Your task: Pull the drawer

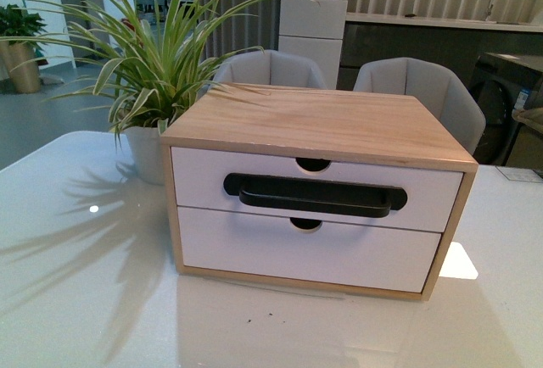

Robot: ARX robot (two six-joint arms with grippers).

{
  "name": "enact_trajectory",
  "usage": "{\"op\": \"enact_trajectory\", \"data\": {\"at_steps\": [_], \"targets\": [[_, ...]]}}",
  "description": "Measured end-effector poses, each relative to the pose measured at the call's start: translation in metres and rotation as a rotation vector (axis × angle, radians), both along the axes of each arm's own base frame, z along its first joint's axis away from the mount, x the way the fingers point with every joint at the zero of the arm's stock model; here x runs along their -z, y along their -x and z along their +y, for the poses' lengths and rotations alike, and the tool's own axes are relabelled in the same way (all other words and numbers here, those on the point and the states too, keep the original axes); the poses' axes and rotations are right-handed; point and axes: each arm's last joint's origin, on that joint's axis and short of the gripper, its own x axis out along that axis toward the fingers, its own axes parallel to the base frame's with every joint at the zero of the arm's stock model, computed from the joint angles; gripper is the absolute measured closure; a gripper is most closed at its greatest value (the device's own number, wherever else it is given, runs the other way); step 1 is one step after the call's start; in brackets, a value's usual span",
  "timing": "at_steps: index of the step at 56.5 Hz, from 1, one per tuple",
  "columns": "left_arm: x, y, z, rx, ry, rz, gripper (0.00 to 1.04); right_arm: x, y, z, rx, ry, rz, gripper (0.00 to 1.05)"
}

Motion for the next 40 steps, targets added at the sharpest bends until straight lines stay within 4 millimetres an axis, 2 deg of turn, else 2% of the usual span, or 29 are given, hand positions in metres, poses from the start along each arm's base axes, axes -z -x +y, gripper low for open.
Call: {"op": "enact_trajectory", "data": {"at_steps": [40], "targets": [[0.0,0.0,0.0,0.0,0.0,0.0,0.07,0.0,0.0,0.0,0.0,0.0,0.0,0.09]]}}
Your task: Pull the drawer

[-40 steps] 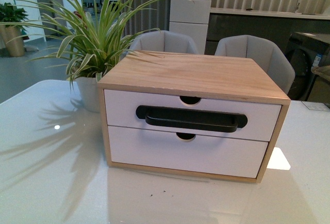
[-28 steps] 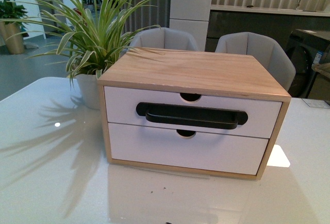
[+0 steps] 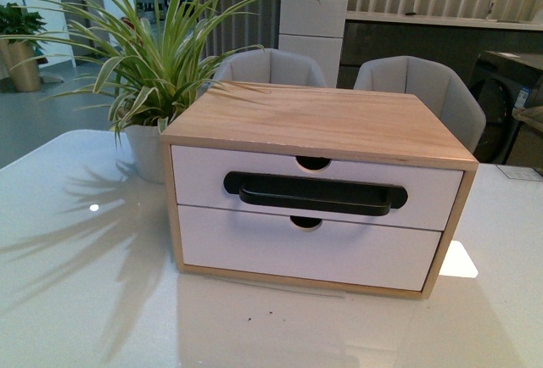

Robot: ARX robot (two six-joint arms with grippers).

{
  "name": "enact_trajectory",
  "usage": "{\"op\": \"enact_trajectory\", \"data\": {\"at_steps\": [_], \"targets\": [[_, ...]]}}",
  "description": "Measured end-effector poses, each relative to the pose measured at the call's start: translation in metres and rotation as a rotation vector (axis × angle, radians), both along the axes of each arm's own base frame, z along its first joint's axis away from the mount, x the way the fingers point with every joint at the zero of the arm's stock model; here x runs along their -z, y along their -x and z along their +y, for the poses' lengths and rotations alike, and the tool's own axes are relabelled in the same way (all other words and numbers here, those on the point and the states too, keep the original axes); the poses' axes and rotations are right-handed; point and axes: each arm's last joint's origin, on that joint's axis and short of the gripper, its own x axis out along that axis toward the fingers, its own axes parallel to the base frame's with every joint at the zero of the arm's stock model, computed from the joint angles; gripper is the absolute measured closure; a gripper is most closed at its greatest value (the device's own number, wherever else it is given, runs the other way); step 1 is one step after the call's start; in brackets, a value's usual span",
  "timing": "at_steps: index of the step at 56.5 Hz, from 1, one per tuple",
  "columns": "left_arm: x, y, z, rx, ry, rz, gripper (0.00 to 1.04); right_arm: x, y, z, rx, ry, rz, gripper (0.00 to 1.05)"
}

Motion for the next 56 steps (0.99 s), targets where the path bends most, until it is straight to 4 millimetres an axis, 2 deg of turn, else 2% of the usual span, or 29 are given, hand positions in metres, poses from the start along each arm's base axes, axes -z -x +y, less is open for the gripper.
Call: {"op": "enact_trajectory", "data": {"at_steps": [32,35,37,41,51,56], "targets": [[0.0,0.0,0.0,0.0,0.0,0.0,0.07,0.0,0.0,0.0,0.0,0.0,0.0,0.09],[0.0,-0.002,-0.001,-0.085,0.004,0.008,0.07,0.002,-0.001,0.0,0.035,-0.034,0.051,0.09],[0.0,-0.006,-0.002,-0.109,0.007,0.014,0.07,0.005,-0.005,0.001,0.064,-0.07,0.104,0.09],[-0.002,-0.018,-0.008,-0.028,0.007,0.037,0.07,0.002,-0.016,0.004,0.024,-0.08,0.169,0.09],[-0.018,-0.053,-0.025,0.193,-0.056,0.042,0.07,-0.024,-0.05,0.012,-0.081,-0.018,0.253,0.09],[-0.023,-0.08,-0.038,0.344,-0.125,0.093,0.07,-0.032,-0.075,0.019,-0.172,0.064,0.339,0.09]]}}
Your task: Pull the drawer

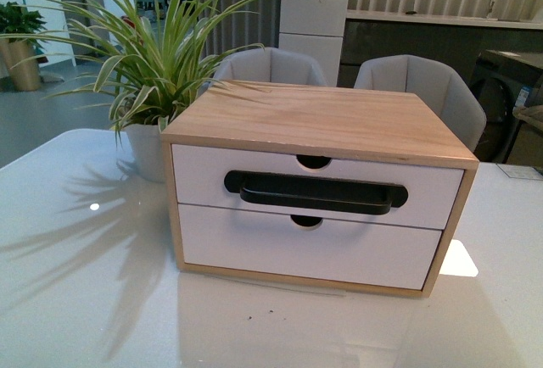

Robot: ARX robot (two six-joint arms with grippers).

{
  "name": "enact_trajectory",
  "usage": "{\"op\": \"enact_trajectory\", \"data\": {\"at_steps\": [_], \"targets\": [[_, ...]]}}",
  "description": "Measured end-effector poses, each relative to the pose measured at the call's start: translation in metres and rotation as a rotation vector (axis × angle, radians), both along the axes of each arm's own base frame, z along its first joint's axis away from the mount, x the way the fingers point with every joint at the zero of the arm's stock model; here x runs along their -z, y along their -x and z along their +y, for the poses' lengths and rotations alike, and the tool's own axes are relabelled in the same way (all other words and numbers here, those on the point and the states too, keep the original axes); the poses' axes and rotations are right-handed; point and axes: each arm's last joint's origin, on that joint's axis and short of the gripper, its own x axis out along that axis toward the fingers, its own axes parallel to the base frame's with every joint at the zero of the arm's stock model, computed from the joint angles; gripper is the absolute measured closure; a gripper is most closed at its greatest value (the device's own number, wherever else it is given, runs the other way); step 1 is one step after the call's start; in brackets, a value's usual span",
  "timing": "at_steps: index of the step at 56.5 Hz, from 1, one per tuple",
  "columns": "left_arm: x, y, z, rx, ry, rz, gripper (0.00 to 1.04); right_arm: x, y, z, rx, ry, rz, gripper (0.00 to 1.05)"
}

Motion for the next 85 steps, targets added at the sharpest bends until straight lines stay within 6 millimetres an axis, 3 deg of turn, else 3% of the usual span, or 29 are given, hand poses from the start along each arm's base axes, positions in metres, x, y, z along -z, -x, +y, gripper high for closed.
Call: {"op": "enact_trajectory", "data": {"at_steps": [18,36,50,72,85], "targets": [[0.006,-0.071,-0.047,0.415,-0.271,0.112,0.07,-0.011,-0.059,0.024,-0.323,0.261,0.161,0.09],[0.002,-0.127,-0.082,0.584,-0.441,0.121,0.07,-0.017,-0.098,0.04,-0.519,0.434,0.199,0.09],[0.006,-0.163,-0.103,0.683,-0.565,0.132,0.07,-0.017,-0.119,0.051,-0.625,0.469,0.211,0.09],[0.009,-0.192,-0.12,0.737,-0.607,0.154,0.07,-0.019,-0.135,0.062,-0.718,0.474,0.224,0.09],[0.022,-0.2,-0.124,0.757,-0.639,0.174,0.07,-0.016,-0.143,0.067,-0.748,0.468,0.235,0.09]]}}
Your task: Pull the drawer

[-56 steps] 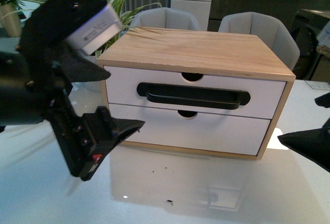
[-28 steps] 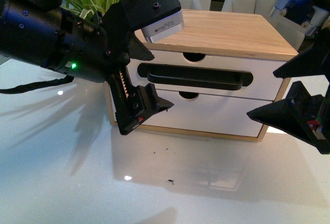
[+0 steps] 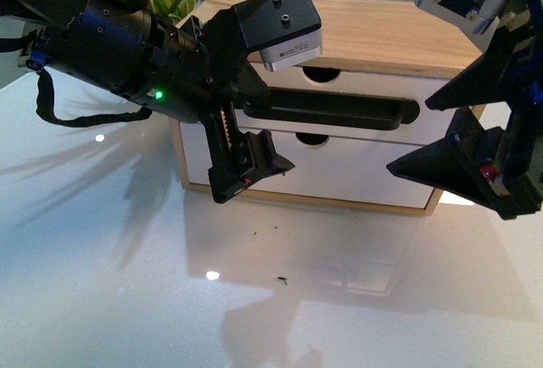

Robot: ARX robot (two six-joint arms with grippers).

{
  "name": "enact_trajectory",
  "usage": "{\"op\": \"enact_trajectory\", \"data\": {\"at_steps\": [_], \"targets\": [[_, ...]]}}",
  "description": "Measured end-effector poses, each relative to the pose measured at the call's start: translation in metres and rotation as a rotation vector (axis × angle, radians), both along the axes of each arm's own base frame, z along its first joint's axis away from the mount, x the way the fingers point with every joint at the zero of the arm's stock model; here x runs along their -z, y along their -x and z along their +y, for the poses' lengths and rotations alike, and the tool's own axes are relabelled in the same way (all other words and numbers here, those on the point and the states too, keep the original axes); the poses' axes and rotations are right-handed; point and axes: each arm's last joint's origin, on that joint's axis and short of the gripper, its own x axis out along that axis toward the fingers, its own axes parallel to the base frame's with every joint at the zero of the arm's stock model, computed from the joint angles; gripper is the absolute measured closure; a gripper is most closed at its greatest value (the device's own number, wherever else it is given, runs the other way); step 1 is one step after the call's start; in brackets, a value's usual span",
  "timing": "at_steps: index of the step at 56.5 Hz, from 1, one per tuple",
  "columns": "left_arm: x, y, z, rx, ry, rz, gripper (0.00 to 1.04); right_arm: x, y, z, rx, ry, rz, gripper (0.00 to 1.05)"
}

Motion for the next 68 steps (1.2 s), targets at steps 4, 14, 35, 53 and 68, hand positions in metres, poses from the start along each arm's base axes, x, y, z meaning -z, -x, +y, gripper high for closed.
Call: {"op": "enact_trajectory", "data": {"at_steps": [4,14,35,53,68], "targets": [[0.004,-0.002,-0.001,0.001,-0.008,0.003,0.07,0.001,-0.004,0.003,-0.005,0.0,-0.003,0.09],[0.009,-0.008,-0.003,-0.003,-0.013,-0.001,0.07,0.006,-0.011,0.007,-0.009,0.002,-0.002,0.09],[0.012,-0.015,-0.005,-0.002,-0.013,-0.014,0.07,0.011,-0.028,0.015,-0.012,0.007,-0.003,0.09],[0.013,-0.017,-0.006,0.026,-0.051,-0.017,0.07,0.018,-0.042,0.026,-0.02,0.012,-0.003,0.09],[0.013,-0.018,-0.007,0.038,-0.049,-0.016,0.07,0.026,-0.052,0.031,-0.017,0.017,0.006,0.09]]}}
